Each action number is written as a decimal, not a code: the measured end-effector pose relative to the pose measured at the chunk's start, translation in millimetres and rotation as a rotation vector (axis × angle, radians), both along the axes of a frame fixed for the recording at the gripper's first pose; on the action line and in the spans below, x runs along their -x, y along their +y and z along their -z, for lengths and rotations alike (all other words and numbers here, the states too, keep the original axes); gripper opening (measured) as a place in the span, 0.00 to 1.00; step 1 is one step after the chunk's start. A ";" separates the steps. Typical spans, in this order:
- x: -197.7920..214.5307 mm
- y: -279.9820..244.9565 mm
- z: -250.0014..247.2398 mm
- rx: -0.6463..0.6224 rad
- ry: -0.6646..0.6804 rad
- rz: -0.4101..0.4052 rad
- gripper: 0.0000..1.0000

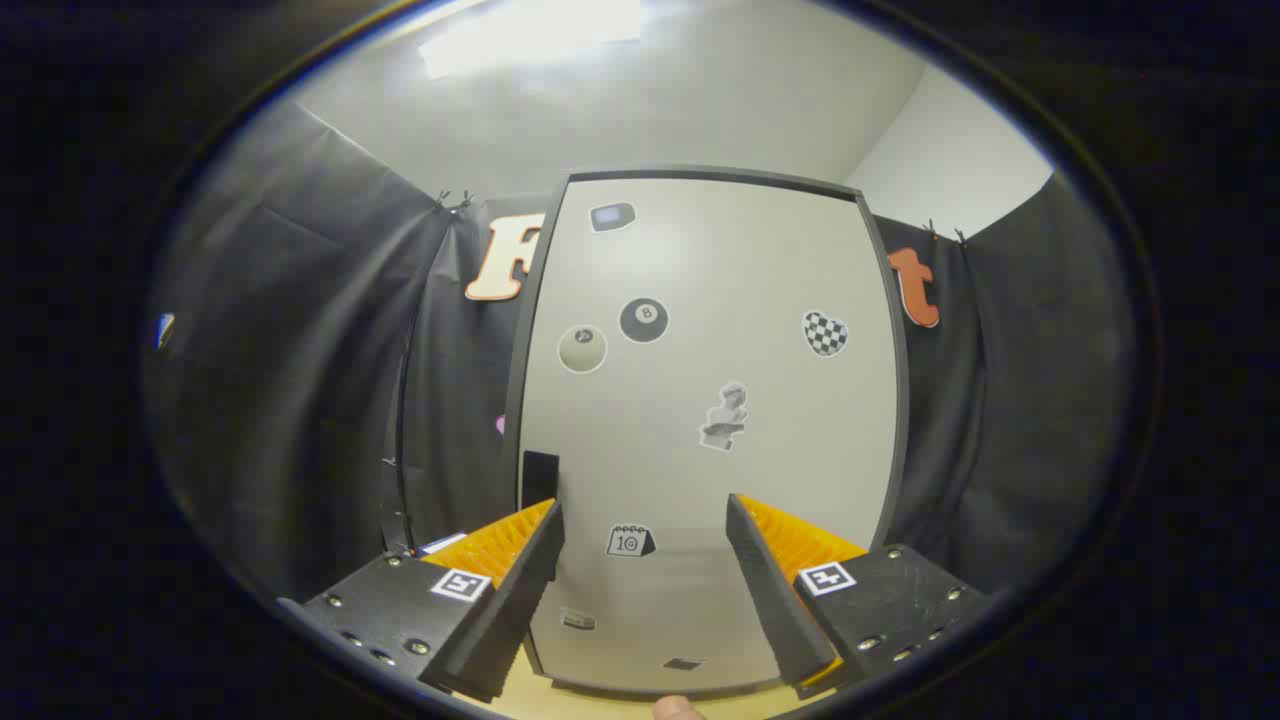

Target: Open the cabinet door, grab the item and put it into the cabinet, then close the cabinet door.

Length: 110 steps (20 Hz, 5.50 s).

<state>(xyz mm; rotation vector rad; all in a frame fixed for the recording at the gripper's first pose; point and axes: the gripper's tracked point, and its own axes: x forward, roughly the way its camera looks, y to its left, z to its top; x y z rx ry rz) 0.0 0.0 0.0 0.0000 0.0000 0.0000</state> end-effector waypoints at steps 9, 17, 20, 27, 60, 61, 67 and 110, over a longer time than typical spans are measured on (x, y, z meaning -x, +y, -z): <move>0.4 4.9 0.9 0.007 0.009 -0.011 0.96; -6.9 22.2 3.3 0.001 0.032 -0.040 0.96; -16.4 40.2 12.7 -0.002 0.061 -0.065 0.96; -56.4 84.3 28.2 0.015 0.058 -0.073 0.96; -101.5 85.8 83.1 0.082 0.205 0.056 0.19; -100.0 86.0 82.5 0.086 0.206 0.050 0.19; -68.6 82.0 74.8 0.099 0.209 0.005 0.19; 124.0 -37.3 43.7 0.067 0.290 0.160 0.14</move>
